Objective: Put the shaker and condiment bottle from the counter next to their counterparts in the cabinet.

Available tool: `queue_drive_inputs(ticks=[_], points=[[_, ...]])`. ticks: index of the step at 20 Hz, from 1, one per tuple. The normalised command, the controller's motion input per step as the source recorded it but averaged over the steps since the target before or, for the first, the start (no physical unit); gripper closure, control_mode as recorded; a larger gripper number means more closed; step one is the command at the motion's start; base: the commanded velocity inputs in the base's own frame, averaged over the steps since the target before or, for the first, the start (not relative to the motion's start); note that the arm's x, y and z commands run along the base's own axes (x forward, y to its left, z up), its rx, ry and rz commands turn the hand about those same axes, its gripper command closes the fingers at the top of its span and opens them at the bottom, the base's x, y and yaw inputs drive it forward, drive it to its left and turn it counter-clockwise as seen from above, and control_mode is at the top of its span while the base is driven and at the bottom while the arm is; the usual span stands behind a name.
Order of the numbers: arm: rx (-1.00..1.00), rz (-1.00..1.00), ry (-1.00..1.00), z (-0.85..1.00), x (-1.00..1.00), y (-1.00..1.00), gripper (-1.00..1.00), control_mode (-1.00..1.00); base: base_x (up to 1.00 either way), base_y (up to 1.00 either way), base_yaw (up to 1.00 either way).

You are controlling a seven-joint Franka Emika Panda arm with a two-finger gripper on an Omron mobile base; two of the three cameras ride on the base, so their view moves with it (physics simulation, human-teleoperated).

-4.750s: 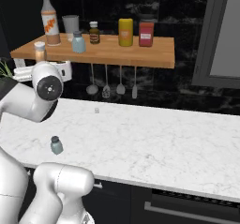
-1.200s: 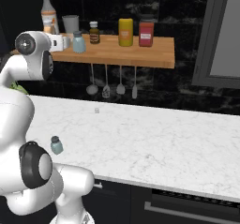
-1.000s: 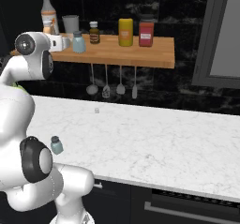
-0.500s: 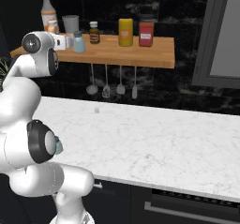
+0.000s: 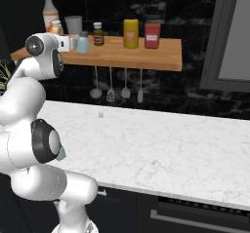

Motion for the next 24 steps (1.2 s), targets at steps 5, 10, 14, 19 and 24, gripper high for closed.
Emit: queue_drive_inputs(ticks=[5,10,14,19,24], points=[[0.0,-0.02,-0.06,-0.06,0.0,0.0,-1.0,-1.0,0.0,0.0,0.0],[0.11,-0.05,0.0,0.32,-0.16,0.0,-1.0,-1.0,0.0,0.0,0.0],[0.14,-0.04,0.0,0.55,-0.4,0.0,-1.0,-1.0,0.0,0.0,0.0],[0.08,-0.01,0.0,0.28,-0.84,0.0,-1.0,-1.0,0.0,0.0,0.0],[0.0,0.01,0.0,-0.02,-1.0,-0.3,-1.0,-1.0,0.0,0.0,0.0]])
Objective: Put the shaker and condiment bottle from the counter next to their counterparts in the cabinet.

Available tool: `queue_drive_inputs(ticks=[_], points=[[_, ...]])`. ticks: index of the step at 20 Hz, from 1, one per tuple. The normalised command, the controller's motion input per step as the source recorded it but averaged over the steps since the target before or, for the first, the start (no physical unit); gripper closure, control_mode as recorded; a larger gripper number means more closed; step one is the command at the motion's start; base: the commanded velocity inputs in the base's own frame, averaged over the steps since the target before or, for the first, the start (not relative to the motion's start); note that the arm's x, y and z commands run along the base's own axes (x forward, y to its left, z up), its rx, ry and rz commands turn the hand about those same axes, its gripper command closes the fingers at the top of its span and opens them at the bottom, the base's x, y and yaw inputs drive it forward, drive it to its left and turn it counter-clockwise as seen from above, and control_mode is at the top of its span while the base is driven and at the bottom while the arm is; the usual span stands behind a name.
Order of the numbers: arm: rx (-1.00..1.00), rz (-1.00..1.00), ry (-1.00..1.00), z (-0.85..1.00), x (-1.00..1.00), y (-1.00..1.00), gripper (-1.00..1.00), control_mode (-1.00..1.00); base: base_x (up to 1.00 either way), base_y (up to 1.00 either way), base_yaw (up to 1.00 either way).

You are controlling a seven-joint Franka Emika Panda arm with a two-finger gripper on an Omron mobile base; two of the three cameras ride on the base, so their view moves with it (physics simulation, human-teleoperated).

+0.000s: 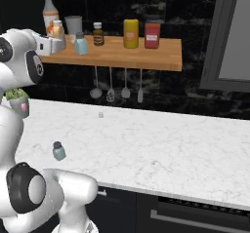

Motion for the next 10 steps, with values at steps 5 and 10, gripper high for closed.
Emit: queue_drive_inputs(ticks=[5,10], points=[[0.0,0.09,-0.08,0.0,-1.0,-0.92,-1.0,-1.0,0.0,0.0,0.0],[0.0,0.22,-0.09,0.0,-1.0,-1.0,-1.0,-1.0,0.0,0.0,0.0]])
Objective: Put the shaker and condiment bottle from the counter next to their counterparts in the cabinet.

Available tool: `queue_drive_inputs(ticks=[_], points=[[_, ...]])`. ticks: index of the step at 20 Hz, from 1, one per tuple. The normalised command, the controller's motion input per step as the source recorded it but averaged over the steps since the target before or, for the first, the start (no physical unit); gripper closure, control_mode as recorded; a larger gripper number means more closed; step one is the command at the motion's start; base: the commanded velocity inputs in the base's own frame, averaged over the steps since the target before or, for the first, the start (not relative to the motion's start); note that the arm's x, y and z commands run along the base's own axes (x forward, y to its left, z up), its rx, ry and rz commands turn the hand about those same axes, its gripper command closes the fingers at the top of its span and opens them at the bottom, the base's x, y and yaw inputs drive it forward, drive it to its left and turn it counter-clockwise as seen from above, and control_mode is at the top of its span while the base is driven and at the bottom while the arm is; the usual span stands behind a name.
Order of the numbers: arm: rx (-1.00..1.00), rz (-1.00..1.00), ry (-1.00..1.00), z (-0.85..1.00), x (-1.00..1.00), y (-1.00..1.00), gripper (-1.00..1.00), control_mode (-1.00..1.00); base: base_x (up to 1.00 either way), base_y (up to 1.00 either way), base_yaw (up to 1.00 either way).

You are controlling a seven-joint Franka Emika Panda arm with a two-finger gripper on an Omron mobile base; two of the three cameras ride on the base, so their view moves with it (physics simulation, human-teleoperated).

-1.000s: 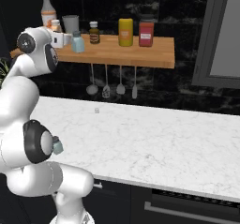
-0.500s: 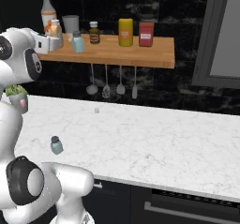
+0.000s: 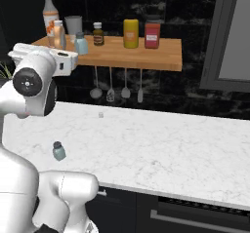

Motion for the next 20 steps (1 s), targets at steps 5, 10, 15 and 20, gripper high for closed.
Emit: queue_drive_inputs(ticks=[5,10,15,20], points=[[0.0,0.32,-0.02,-0.29,-1.0,-0.88,-1.0,-1.0,0.0,0.0,0.0],[-0.05,0.31,-0.03,-0.86,-0.98,-0.47,-1.0,-1.0,0.0,0.0,0.0],[-0.15,0.25,-0.11,-1.0,-0.59,-0.07,-1.0,-1.0,0.0,0.0,0.0],[-0.17,0.26,-0.2,-1.0,-0.21,0.0,-1.0,-1.0,0.0,0.0,0.0]])
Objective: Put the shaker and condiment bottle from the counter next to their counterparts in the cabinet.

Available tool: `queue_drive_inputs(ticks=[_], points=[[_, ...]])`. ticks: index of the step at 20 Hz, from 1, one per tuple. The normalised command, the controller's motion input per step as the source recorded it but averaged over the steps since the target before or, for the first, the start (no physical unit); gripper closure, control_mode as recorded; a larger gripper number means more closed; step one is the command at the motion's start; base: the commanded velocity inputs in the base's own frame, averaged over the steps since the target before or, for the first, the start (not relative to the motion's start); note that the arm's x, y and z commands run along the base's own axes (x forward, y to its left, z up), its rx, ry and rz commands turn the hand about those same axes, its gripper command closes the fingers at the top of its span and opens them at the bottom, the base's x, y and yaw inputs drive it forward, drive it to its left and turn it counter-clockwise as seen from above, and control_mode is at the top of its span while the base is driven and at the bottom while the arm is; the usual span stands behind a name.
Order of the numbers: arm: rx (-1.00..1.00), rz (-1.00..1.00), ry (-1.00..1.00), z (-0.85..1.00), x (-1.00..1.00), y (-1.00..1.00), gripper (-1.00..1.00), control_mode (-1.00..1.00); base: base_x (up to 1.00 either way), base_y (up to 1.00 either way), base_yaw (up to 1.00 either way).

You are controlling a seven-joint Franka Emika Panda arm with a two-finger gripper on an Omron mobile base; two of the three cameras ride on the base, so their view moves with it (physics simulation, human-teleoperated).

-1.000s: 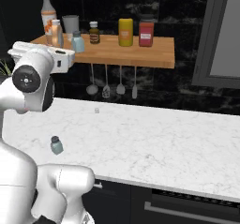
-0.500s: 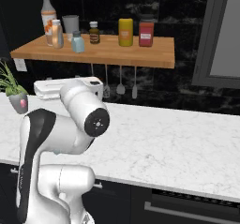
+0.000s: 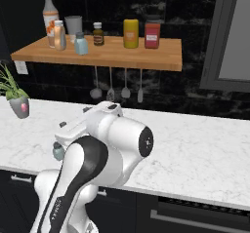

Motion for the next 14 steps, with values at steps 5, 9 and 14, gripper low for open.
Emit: queue_drive_inputs(ticks=[5,9,14], points=[[-0.1,0.14,-0.16,-0.96,0.18,0.57,-1.0,-1.0,0.0,0.0,0.0],[-0.09,0.05,0.0,-0.84,0.34,0.72,-1.0,-1.0,0.0,0.0,0.0],[-0.07,0.07,0.0,-0.96,0.2,0.51,-1.0,-1.0,0.0,0.0,0.0]])
